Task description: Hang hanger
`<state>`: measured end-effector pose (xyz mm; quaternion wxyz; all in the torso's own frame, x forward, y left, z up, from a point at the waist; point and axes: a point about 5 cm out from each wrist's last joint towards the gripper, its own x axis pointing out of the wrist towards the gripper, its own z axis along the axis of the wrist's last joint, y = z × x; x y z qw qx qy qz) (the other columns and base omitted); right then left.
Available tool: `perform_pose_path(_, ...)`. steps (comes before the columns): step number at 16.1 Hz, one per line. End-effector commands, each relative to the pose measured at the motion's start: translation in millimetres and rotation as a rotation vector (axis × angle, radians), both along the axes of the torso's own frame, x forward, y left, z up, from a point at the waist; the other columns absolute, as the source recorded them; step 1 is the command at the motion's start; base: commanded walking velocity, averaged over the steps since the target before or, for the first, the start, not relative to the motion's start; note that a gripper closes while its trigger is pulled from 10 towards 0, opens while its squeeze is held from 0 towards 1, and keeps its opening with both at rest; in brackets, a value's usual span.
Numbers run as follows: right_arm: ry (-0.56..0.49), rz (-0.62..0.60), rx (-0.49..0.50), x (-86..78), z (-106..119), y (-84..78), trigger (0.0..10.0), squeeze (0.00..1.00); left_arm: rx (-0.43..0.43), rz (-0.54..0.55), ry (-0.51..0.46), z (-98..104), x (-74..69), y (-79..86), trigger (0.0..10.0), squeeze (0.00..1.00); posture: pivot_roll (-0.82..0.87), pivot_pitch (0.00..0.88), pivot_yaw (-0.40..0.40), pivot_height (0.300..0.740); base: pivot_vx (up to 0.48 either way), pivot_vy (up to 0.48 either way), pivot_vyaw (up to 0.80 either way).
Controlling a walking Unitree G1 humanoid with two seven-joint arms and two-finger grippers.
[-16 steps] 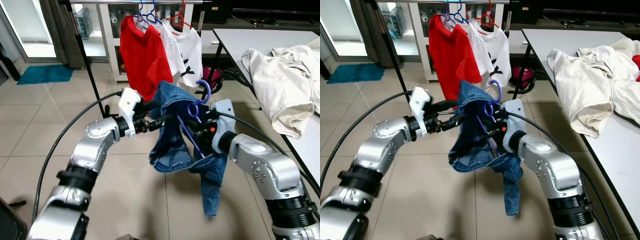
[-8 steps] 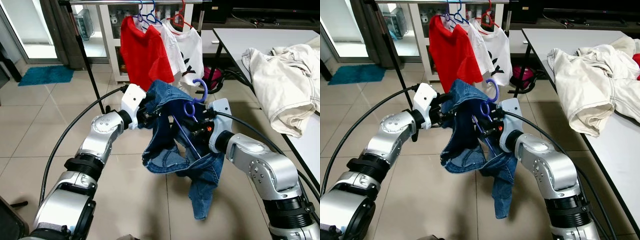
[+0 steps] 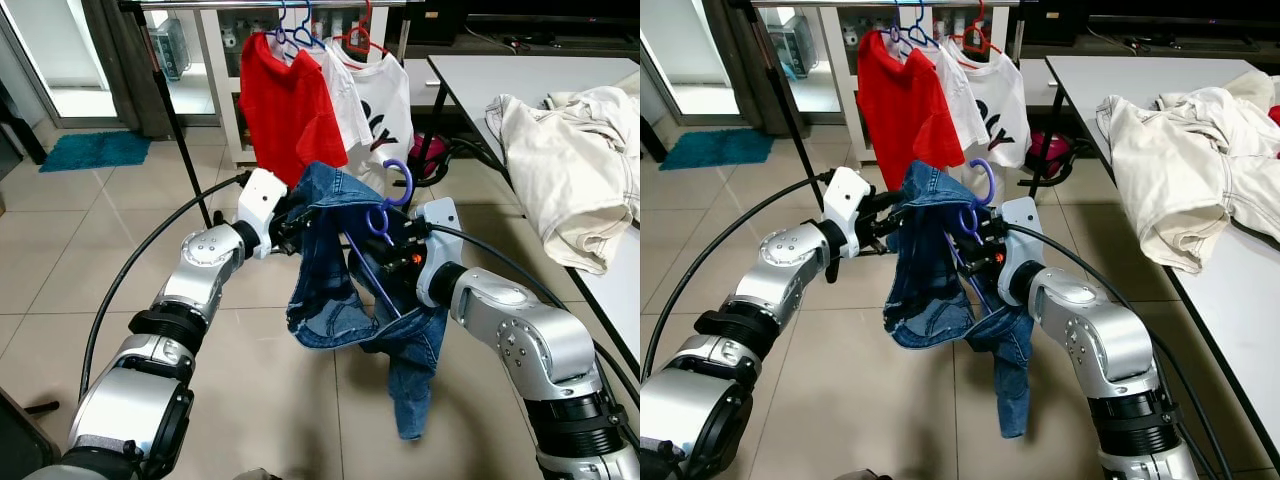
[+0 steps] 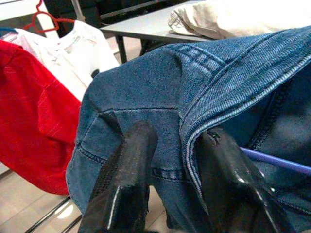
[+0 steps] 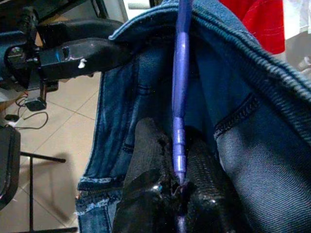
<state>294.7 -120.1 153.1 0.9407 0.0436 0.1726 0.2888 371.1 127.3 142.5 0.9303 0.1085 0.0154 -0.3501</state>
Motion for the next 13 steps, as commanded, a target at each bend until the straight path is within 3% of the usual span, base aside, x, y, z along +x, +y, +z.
perform_pose_path(1, -0.059, 0.012, -0.001, 1.4, 14, 2.6, 10.0, 0.0, 0.008, 0.006, -0.024, 9, 4.3, 2.2, 0.0, 0.0, -0.16, 0.0, 0.075, 0.74, 0.0, 0.0, 0.0)
perform_pose_path(10, -0.072, 0.039, 0.0, 0.4, 16, 5.4, 10.0, 0.0, -0.019, 0.018, 0.012, 8, 6.8, 10.1, 0.0, 0.0, -0.16, 0.0, 0.073, 0.74, 0.0, 0.0, 0.0)
perform_pose_path(13, -0.085, 0.071, -0.059, -2.2, 14, 4.9, 10.0, 0.0, 0.024, 0.042, -0.027, 25, 13.2, 22.3, 0.0, 0.0, -0.16, 0.0, 0.075, 0.74, 0.0, 0.0, 0.0)
